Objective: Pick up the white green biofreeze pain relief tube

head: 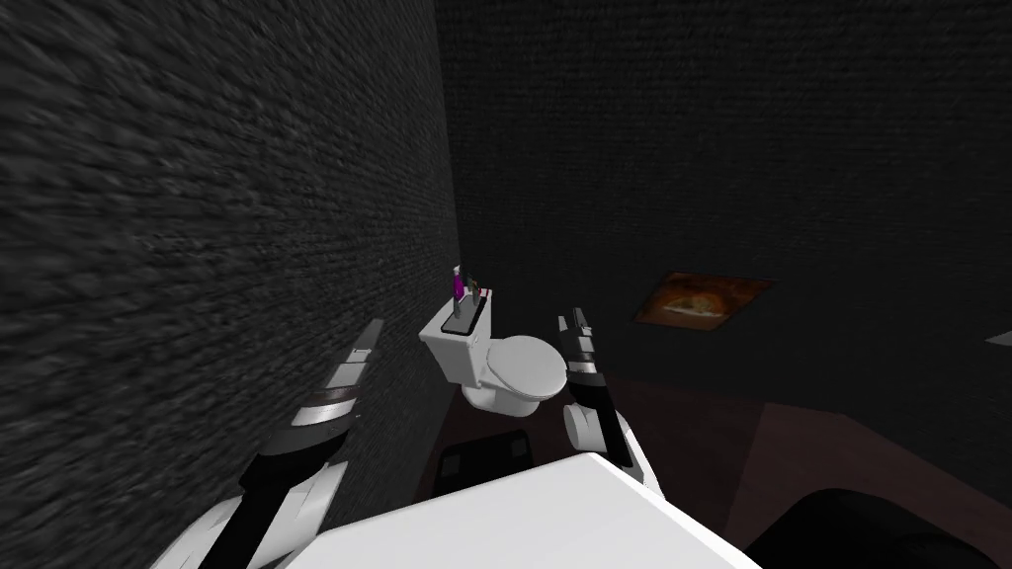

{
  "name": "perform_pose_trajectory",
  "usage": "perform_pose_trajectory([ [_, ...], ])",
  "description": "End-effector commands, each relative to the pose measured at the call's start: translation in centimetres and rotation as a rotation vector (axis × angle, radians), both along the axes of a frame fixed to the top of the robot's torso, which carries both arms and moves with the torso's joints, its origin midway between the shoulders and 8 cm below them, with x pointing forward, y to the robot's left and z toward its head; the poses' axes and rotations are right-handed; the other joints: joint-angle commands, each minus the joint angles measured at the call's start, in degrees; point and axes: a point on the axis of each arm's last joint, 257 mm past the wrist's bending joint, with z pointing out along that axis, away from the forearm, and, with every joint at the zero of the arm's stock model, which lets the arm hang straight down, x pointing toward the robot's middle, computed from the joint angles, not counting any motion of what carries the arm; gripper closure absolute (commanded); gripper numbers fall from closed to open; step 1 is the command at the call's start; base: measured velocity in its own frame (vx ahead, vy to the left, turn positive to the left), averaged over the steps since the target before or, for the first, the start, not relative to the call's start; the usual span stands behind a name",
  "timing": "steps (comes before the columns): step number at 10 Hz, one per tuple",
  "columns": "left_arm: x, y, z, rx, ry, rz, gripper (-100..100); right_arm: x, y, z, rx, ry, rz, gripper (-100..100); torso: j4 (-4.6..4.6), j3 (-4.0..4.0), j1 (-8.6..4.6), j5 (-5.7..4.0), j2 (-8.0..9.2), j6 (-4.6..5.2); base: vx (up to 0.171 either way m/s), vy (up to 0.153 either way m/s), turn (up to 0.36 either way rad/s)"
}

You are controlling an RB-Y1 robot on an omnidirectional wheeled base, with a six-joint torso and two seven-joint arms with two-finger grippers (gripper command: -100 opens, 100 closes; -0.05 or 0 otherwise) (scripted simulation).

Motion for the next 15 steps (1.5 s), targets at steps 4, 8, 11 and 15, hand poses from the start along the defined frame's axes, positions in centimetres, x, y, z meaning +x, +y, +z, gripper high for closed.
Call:
perform_pose_trajectory([
  [4,1.3,2.4,-4.9,0.148,0.125,0.093,-100,0.0,0.0,0.0,0.000,0.000,0.000,0,-0.03,-0.08,-0.01,0.00,-0.16,0.02,-0.044,-0.087,0.143],
  [8,2.2,4.4,-8.4,0.279,0.212,0.161,-100,0.0,0.0,0.0,0.000,0.000,0.000,0,-0.10,-0.27,0.03,0.00,-0.47,0.06,0.029,-0.076,-0.011],
  [11,3.0,5.7,-10.8,0.405,0.272,0.200,-100,0.0,0.0,0.0,0.000,0.000,0.000,0,-0.16,-0.43,0.00,-0.01,-0.74,0.08,0.093,-0.086,-0.143],
  [15,4.0,7.2,-13.0,0.562,0.330,0.237,-100,0.0,0.0,0.0,0.000,0.000,0.000,0,-0.15,-0.40,0.15,0.02,-0.68,0.07,0.084,-0.050,-0.150],
])
